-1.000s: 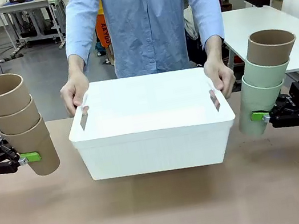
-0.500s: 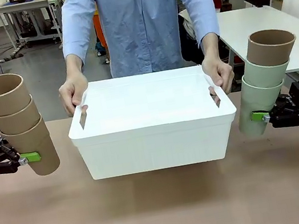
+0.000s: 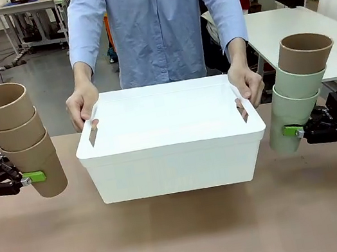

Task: Stack the cups and store them in the basket.
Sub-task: Place the stack of Reusable plastic cups into the Pantry Basket.

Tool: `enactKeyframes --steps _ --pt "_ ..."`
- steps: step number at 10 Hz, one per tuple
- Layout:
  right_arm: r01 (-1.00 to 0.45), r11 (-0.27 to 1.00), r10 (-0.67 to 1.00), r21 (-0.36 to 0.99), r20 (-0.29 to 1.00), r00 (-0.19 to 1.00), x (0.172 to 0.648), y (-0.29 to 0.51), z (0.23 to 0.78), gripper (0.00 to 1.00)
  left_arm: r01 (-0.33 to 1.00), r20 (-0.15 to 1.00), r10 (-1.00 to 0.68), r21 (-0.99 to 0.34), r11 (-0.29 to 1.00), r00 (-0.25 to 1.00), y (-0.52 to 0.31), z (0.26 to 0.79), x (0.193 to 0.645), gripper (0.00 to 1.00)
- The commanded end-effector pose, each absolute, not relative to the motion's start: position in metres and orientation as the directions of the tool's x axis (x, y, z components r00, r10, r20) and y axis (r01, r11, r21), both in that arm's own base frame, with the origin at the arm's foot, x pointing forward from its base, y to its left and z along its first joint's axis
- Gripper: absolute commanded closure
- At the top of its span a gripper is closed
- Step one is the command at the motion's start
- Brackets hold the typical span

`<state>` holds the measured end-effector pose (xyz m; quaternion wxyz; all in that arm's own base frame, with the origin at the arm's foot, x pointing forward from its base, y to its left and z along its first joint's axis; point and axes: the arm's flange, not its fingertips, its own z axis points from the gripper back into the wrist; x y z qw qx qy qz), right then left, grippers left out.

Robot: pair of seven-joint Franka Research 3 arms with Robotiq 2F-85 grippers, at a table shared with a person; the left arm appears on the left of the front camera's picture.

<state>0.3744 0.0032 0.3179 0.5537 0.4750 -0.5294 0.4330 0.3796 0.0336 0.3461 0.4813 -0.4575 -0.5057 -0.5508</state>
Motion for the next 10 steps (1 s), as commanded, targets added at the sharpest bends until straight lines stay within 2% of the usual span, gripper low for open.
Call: enactKeyframes --steps 1,10 --pt "-0.983 0.175 -0.022 0.056 0.998 0.053 0.3747 0.0027 0.3222 0.15 0.992 0.990 -0.063 0.127 -0.026 -0.129 0.0316 0.3517 0.3766 0.15" --pt "-0.983 0.175 -0.022 0.056 0.998 0.053 0.3747 0.0027 0.3222 0.15 0.992 0.990 -0.063 0.127 -0.026 -0.129 0.0316 0.3517 0.3766 0.15"
